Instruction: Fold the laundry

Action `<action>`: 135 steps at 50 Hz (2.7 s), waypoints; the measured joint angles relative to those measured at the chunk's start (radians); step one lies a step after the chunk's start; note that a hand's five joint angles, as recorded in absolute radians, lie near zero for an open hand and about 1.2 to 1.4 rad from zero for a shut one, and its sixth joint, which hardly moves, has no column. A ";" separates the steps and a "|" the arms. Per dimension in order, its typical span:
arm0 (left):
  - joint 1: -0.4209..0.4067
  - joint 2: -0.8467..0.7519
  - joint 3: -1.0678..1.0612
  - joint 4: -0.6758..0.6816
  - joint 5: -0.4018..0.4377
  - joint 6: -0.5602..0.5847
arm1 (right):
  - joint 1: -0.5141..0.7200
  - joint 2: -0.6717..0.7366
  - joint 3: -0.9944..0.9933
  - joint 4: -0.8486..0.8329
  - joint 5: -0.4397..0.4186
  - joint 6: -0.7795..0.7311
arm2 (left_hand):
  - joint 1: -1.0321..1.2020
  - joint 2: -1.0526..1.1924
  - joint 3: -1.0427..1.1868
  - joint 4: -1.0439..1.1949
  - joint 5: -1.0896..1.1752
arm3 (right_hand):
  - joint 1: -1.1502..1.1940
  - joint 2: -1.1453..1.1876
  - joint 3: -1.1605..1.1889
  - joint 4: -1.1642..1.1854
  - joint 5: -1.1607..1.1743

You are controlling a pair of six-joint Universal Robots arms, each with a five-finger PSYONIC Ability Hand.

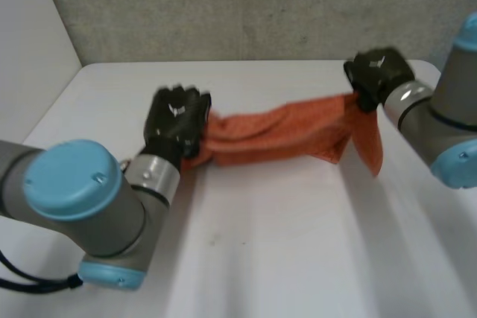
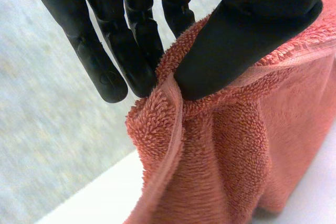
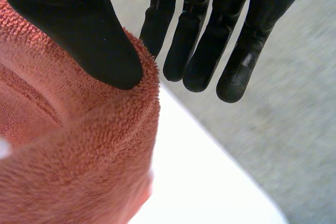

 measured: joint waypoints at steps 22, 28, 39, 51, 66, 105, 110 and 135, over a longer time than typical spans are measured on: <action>0.009 0.056 -0.039 -0.160 0.001 -0.080 | -0.056 0.155 -0.026 -0.072 0.103 0.049 | -0.918 -0.972 -0.967 -0.973 -0.950 | 0.000 0.000 0.000 0.000 -0.001; 0.021 0.106 -0.091 -0.314 -0.007 -0.278 | -0.058 0.180 -0.020 -0.074 0.103 0.049 | -0.915 -0.960 -0.961 -0.963 -0.938 | 0.000 0.000 0.000 0.000 0.000; 0.016 0.077 -0.076 -0.512 -0.008 -0.604 | -0.048 0.192 -0.004 -0.072 0.103 0.046 | -0.738 -0.783 -0.785 -0.788 -0.763 | 0.000 0.000 0.000 0.000 0.000; -0.051 -0.017 -0.021 -0.473 -0.017 -0.613 | -0.046 0.189 0.019 -0.075 0.104 0.047 | -0.652 -0.693 -0.691 -0.695 -0.669 | 0.000 0.000 0.000 0.000 0.002; -0.131 -0.212 0.128 -0.391 -0.120 -0.602 | -0.044 0.172 0.046 -0.082 0.104 0.048 | -0.620 -0.668 -0.666 -0.668 -0.644 | 0.000 0.000 0.000 0.000 0.002; 0.033 0.444 -0.183 -0.243 -0.185 -0.089 | -0.074 -0.161 0.062 0.430 0.054 -0.272 | 0.006 0.002 0.002 0.000 0.005 | 0.000 0.000 0.000 0.000 0.002; 0.043 0.586 -0.203 -0.267 -0.162 -0.065 | -0.094 -0.244 0.074 0.448 0.009 -0.268 | 0.013 0.002 0.002 0.000 0.014 | 0.000 0.000 0.000 0.000 0.002; 0.130 0.083 -0.037 -0.257 -0.064 -0.074 | -0.092 0.281 -0.333 0.377 0.044 -0.244 | 0.014 0.002 0.002 0.000 0.014 | -0.002 -0.002 0.000 0.000 0.002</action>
